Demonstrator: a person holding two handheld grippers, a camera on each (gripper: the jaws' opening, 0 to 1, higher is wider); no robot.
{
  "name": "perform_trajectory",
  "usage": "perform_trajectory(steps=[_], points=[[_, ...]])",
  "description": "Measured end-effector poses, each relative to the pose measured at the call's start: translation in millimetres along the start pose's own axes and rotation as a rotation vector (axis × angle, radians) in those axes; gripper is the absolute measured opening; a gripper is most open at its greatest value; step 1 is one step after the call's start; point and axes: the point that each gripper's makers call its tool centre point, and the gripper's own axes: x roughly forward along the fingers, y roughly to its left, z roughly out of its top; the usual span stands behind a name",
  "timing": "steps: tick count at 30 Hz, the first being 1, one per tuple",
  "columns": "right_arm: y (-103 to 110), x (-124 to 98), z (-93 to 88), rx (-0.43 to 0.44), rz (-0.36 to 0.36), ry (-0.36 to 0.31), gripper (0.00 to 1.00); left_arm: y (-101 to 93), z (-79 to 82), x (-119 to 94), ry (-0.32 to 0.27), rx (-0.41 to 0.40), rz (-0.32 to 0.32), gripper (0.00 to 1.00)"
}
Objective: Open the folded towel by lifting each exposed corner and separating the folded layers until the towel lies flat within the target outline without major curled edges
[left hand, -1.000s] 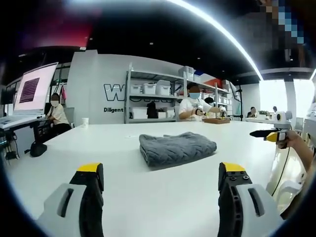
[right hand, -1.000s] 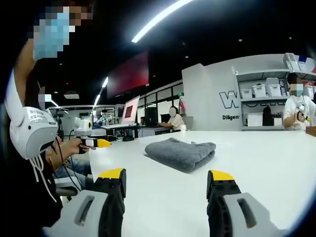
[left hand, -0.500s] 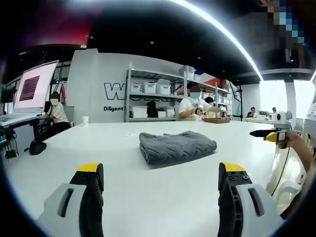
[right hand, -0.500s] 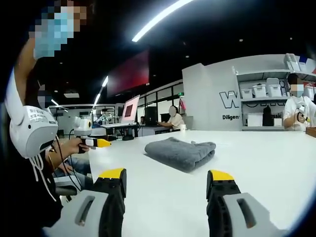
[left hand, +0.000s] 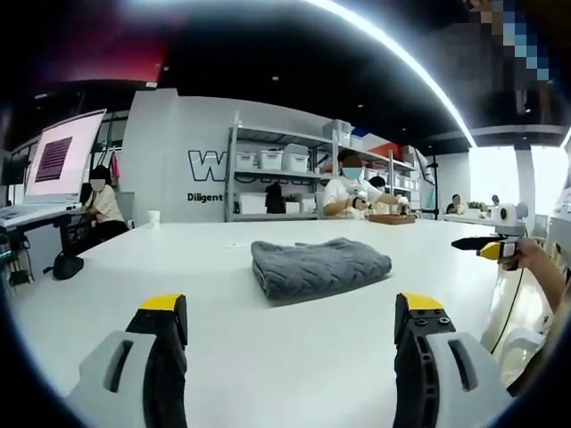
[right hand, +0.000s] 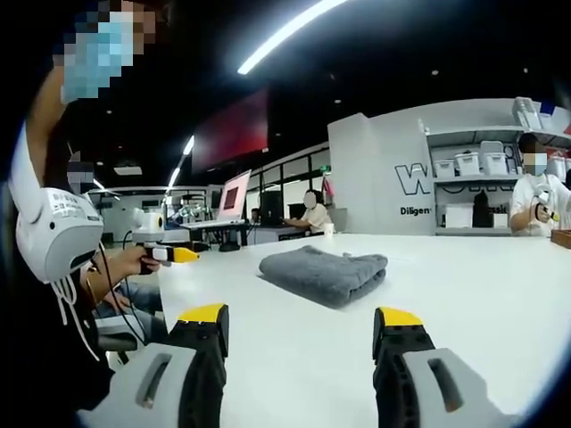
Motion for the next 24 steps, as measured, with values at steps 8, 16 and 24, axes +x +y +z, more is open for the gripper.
perform_trajectory(steps=[8,16,24], points=[[-4,-2,2.8,-0.017,-0.024,0.001,0.66,0.4,3.9,-1,-0.008,0.004,0.002,0.95],[-9,0,2.7,-0.030,-0.020,0.020,0.65,2.3,5.2,3,0.002,0.025,-0.008,0.95],[-14,12,8.0,-0.058,0.014,0.042,0.64,7.1,10.6,10,0.008,0.078,-0.019,0.94]])
